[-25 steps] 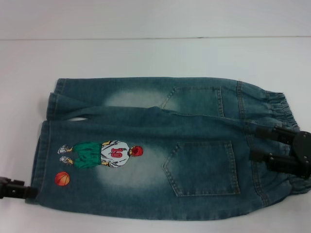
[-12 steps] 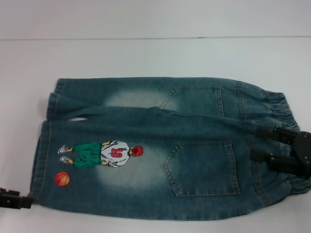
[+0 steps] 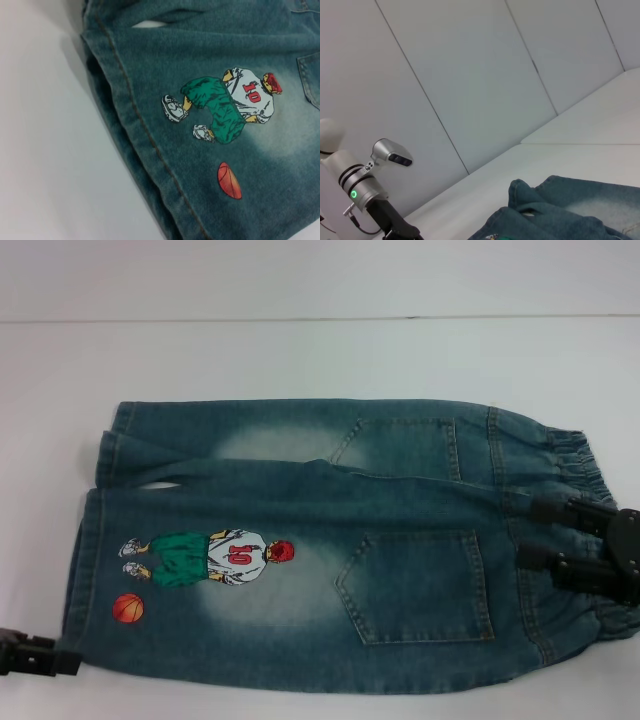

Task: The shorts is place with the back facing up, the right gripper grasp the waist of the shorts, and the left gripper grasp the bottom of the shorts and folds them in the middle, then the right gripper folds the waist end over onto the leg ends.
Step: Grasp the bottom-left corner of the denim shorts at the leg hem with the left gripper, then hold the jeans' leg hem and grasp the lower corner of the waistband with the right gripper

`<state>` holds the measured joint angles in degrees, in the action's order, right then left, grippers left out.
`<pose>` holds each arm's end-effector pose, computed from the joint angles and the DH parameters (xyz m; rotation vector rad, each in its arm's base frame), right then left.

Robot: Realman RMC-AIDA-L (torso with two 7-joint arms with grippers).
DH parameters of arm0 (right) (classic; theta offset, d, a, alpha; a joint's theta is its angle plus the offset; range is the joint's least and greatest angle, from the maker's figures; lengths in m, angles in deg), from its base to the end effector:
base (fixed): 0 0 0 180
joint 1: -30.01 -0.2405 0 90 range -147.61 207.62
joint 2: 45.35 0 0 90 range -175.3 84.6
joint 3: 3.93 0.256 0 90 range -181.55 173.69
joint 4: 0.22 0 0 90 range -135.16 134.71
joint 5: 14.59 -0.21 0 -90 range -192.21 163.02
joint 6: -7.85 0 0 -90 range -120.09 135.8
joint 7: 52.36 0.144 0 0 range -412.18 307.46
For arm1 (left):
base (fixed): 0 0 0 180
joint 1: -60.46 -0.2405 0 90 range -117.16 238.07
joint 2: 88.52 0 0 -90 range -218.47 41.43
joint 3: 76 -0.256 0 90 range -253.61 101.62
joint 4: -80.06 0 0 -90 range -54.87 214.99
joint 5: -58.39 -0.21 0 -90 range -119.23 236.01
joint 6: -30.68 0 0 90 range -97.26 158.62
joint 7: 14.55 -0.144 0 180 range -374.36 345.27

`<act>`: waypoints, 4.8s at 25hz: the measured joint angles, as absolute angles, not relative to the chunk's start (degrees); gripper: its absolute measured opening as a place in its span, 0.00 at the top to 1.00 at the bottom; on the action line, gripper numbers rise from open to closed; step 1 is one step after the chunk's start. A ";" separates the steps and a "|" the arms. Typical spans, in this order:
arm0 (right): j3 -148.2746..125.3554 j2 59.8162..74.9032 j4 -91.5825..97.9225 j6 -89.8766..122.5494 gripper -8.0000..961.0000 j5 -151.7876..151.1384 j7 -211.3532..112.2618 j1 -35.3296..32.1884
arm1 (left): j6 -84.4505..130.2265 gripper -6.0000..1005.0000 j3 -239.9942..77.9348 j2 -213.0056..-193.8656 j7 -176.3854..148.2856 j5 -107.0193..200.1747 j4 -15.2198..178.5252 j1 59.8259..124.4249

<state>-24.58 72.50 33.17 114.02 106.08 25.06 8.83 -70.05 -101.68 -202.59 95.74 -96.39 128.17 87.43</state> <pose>0.3112 0.2531 0.0280 -2.5866 0.8795 0.9996 -0.3579 0.2679 0.0654 -2.5415 -1.5626 0.0387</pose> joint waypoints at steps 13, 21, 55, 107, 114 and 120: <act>-24.58 72.43 33.17 114.77 0.10 106.07 25.07 8.95 | -68.58 0.37 -103.06 -203.30 95.52 -96.22 127.16 88.78; -24.59 72.41 33.17 115.14 0.10 106.08 25.06 9.11 | -67.30 0.46 -102.52 -203.32 96.36 -95.75 126.82 89.38; -13.40 72.28 33.29 108.49 0.10 106.30 25.53 17.95 | -68.56 0.95 -101.89 -202.96 96.19 -92.61 126.06 89.84; -13.49 71.95 32.17 103.63 0.18 116.90 34.74 17.41 | -68.51 0.95 -101.92 -203.12 96.99 -91.64 125.15 91.21; -14.71 71.98 31.70 104.89 0.19 116.90 34.78 16.82 | -68.28 0.95 -101.96 -203.14 96.98 -91.64 124.57 91.45; -15.75 71.98 31.66 105.09 0.20 116.94 35.34 17.09 | -68.23 0.95 -101.94 -203.06 96.98 -91.64 124.27 91.71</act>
<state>-15.75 71.98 31.66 105.09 116.94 35.34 17.09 -68.23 -101.94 -203.06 96.98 -91.64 124.27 91.71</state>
